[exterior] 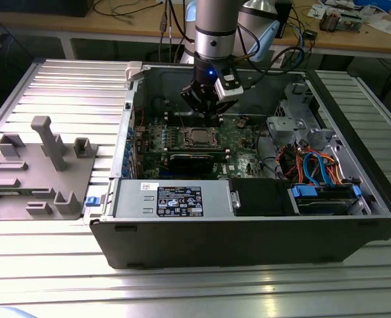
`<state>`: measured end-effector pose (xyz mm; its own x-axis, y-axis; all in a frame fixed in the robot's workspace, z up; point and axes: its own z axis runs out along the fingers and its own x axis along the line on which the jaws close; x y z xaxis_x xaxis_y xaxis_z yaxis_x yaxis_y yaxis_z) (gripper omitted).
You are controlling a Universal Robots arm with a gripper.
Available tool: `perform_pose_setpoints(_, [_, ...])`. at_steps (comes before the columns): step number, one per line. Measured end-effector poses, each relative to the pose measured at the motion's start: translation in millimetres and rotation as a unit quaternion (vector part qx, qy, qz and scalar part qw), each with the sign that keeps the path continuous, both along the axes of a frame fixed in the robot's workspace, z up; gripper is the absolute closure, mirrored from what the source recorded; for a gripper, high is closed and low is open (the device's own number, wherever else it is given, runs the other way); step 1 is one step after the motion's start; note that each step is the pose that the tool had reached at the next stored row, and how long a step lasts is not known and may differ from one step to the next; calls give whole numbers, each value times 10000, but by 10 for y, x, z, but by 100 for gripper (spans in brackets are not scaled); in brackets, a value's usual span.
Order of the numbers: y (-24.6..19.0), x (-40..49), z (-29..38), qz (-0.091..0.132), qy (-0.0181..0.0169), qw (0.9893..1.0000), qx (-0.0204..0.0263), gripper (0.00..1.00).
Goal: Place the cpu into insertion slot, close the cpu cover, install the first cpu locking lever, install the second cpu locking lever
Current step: 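Install the first cpu locking lever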
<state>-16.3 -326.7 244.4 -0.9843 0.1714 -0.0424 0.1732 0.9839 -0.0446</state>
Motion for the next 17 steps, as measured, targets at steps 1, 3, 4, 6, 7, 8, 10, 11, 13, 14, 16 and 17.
perform_pose_setpoints(1, [0,0,0,18,0,10000,0,89])
perform_pose_setpoints(3, [0,-1,1,170,11,9999,0,89])
perform_pose_setpoints(4, [0,-1,1,222,29,9997,-1,89])
perform_pose_setpoints(6, [0,-1,0,285,30,9996,-1,89])
perform_pose_setpoints(7, [0,-3,0,289,30,9996,-1,89])
perform_pose_setpoints(8, [0,-4,0,292,30,9996,-2,89])
perform_pose_setpoints(10, [0,-8,1,296,30,9996,-2,89])
perform_pose_setpoints(11, [0,-13,1,300,29,9995,-2,89])
perform_pose_setpoints(13, [0,-32,1,312,29,9995,-2,89])
perform_pose_setpoints(14, [0,-39,1,328,29,9995,-2,89])
perform_pose_setpoints(16, [0,-54,1,358,29,9994,-2,89])
perform_pose_setpoints(17, [0,-60,1,371,29,9993,-2,89])
